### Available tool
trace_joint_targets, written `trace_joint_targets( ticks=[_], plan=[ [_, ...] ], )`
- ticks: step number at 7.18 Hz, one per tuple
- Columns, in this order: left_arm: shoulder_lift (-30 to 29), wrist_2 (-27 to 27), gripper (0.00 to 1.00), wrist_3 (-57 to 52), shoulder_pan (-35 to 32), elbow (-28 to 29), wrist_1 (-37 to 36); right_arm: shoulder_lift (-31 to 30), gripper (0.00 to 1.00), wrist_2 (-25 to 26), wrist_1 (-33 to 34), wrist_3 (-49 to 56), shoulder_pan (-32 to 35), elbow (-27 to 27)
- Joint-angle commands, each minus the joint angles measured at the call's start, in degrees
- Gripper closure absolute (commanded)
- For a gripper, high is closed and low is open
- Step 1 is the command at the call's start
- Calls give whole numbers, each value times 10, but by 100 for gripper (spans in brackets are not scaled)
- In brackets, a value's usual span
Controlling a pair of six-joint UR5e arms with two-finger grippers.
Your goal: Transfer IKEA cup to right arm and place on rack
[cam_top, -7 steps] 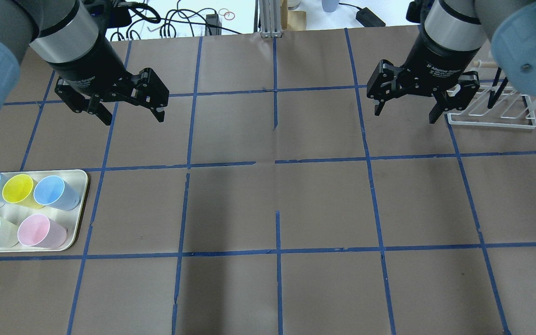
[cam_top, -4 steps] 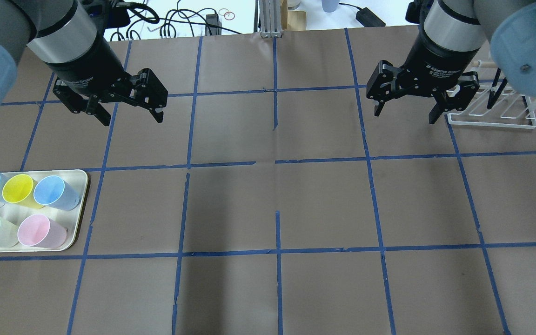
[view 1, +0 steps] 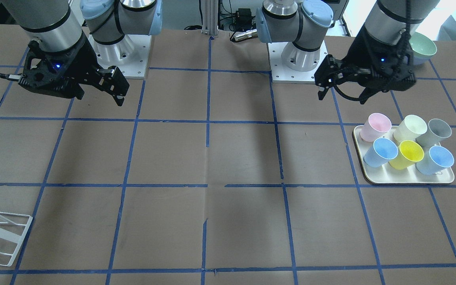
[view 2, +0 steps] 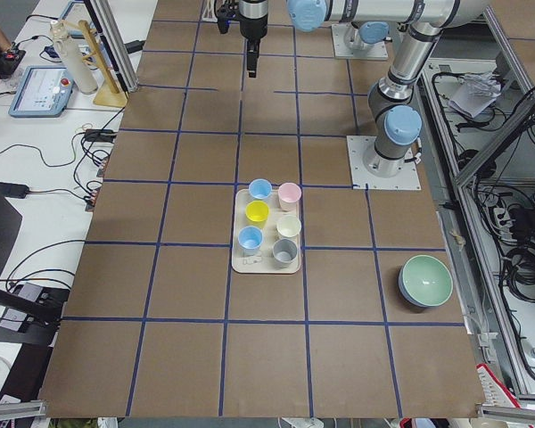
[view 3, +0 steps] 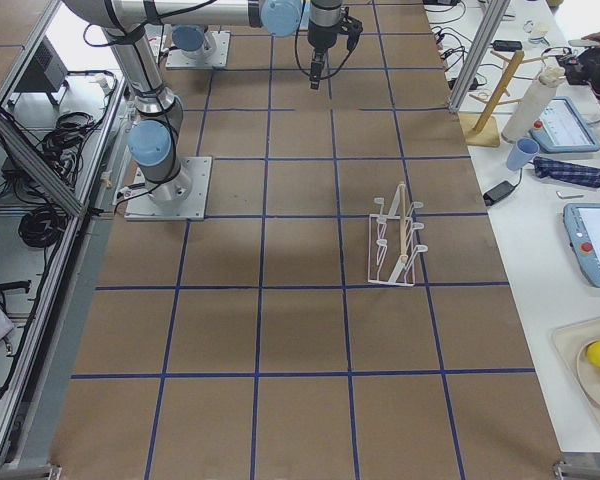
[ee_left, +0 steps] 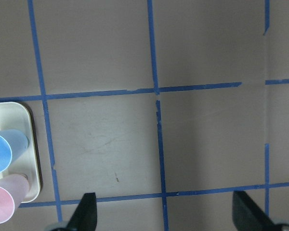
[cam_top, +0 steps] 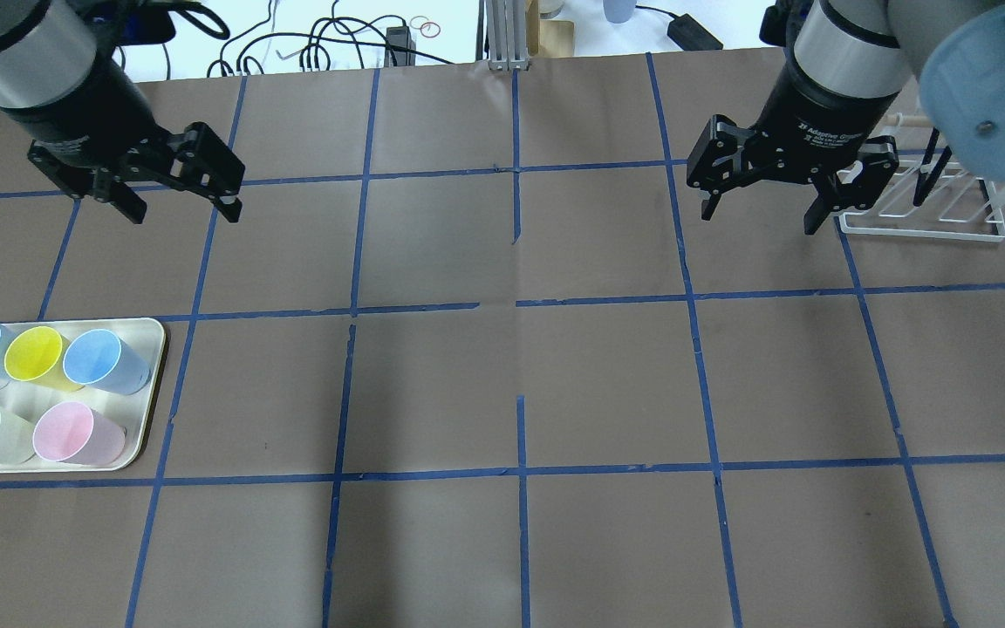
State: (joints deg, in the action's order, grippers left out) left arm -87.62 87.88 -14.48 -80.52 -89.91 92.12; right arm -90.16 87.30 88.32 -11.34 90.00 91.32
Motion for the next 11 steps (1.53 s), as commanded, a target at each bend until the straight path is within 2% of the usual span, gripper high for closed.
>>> trace_joint_targets(
  ticks=[1, 3, 4, 6, 8, 9, 10, 11],
  plan=[
    [-10, -3, 0, -180, 116, 0, 0, 0, 0, 1, -3, 0, 0, -1],
    [-45, -3, 0, -362, 206, 2, -29, 0, 0, 1, -7, 2, 0, -1],
    [-76, -1, 0, -448, 243, -2, -74, 1, 0, 2, -7, 2, 0, -1],
    [-136, 1, 0, -537, 305, -9, -93, 0, 0, -1, 1, 22, 0, -1],
    [-190, 28, 0, -617, 344, -13, -95, -7, 0, -2, -5, 23, 0, -3],
    [-212, 33, 0, -641, 355, -17, -96, -8, 0, -33, -10, 25, 0, -1],
    [-225, 57, 0, -663, 356, -24, -109, -5, 0, -123, -17, 25, -1, -1],
    [-231, 62, 0, -675, 355, -33, -135, -8, 0, -186, -15, 25, -4, -6]
  ],
)
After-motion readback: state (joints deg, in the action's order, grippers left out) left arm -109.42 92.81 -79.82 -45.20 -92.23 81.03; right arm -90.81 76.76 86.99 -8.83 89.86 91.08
